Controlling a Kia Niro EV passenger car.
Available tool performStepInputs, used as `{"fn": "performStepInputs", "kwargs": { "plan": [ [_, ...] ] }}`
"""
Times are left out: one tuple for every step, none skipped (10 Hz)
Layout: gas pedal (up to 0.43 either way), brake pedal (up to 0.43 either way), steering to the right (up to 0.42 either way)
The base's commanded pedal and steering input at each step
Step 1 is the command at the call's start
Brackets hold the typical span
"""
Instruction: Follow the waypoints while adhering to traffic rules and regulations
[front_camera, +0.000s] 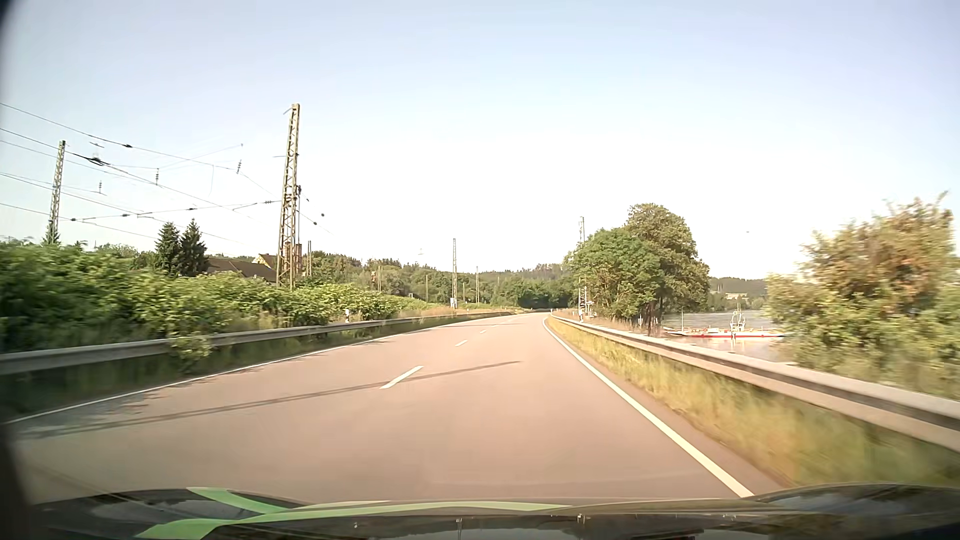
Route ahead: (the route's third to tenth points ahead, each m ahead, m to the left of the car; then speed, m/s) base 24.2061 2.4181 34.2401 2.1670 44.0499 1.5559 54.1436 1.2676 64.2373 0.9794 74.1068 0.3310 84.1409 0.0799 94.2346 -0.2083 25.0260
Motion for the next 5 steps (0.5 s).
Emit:
{"fn": "performStepInputs", "kwargs": {
  "plan": [
    [0.197, 0.000, -0.002],
    [0.197, 0.000, -0.001],
    [0.197, 0.000, -0.001],
    [0.197, 0.000, -0.001],
    [0.197, 0.000, -0.001]
  ]
}}
